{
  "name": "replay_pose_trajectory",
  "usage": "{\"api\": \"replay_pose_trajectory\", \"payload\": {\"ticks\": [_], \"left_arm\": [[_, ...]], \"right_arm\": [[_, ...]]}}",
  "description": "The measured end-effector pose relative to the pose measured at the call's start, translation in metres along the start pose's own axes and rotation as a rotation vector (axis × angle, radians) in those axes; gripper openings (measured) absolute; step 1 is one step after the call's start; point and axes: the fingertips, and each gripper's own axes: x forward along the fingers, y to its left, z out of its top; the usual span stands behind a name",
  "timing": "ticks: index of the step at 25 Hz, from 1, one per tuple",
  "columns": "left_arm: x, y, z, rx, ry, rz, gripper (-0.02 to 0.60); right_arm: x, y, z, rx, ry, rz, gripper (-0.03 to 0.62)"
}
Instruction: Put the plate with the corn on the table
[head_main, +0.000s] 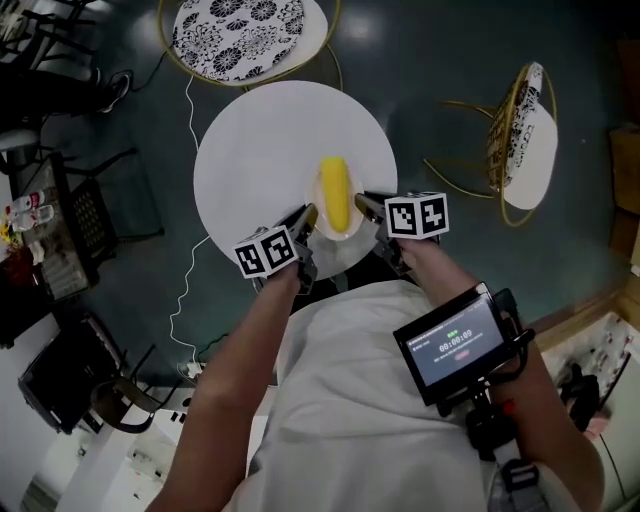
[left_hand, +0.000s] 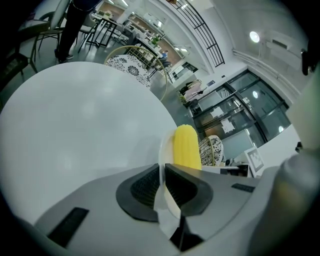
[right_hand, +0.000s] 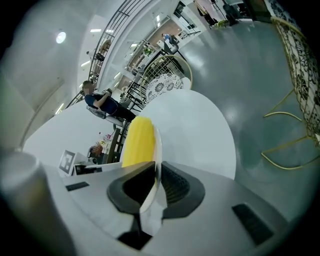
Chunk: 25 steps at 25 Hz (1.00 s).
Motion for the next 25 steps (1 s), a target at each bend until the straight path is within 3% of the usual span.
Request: {"api": "replay_pose_trajectory", "payload": {"ticks": [13,25], "left_arm": [[0.012,0.026,0.034,-0.01,-0.011,0.123,0.035],[0.029,0.042,0.045,0.047,-0.007,0.209,0.035]], "right_arm": [[0.041,0.001,0.033,-0.064,0.025,-0.015,0.044],[0.06,-0.011,0.043,-0.128,0.027,-0.094,0.045]]}}
